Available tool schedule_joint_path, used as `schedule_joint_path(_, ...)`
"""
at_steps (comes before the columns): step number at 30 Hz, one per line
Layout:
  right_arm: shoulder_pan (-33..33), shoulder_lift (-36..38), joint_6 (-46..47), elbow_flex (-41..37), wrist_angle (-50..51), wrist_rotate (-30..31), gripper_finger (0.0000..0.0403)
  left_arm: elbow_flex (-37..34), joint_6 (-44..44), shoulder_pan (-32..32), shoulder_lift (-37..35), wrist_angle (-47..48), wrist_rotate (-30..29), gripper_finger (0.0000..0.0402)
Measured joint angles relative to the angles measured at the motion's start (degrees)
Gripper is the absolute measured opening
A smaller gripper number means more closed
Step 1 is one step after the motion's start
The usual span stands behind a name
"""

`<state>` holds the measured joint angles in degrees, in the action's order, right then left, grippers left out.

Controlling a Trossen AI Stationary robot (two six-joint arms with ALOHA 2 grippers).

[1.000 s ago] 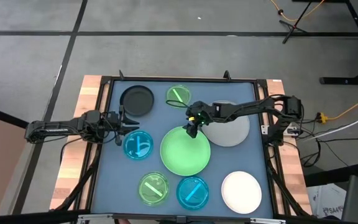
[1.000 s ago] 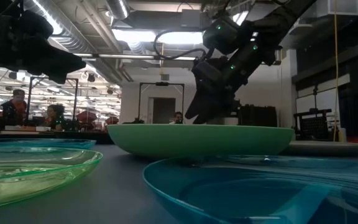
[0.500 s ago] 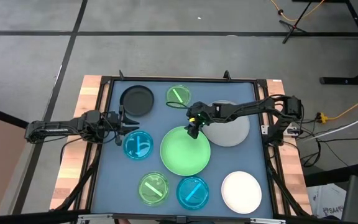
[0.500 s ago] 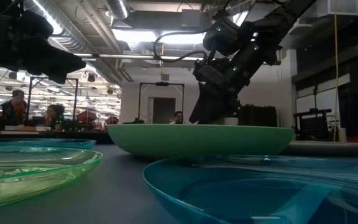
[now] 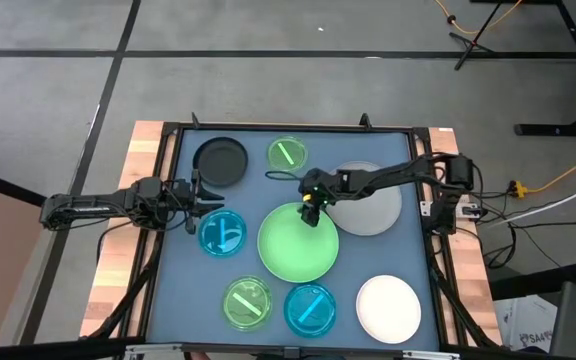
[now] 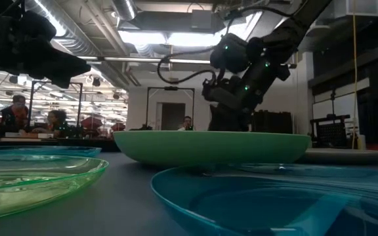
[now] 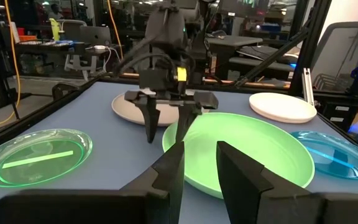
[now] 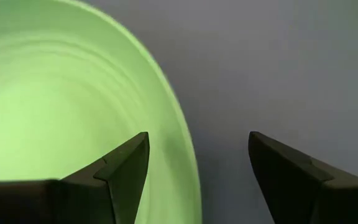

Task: Stack plastic plates
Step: Stack the large green plate on the large gray plate

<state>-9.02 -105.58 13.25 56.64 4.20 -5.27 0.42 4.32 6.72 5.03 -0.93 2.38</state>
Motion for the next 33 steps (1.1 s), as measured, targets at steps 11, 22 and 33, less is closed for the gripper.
schedule_joint_path(11,0.0,-0.2,-0.5,0.0,-0.6,-0.4,0.0264,0.0,0.0,0.0,0.0,0.0,0.0,0.0087)
schedule_joint_path(22,0.0,-0.2,-1.8,0.0,-0.1,-0.4,0.0219,0.0,0.0,0.0,0.0,0.0,0.0,0.0087)
schedule_joint_path(33,0.0,-0.2,-1.8,0.0,-0.2,-0.4,0.0131,0.0,0.0,0.0,0.0,0.0,0.0,0.0087)
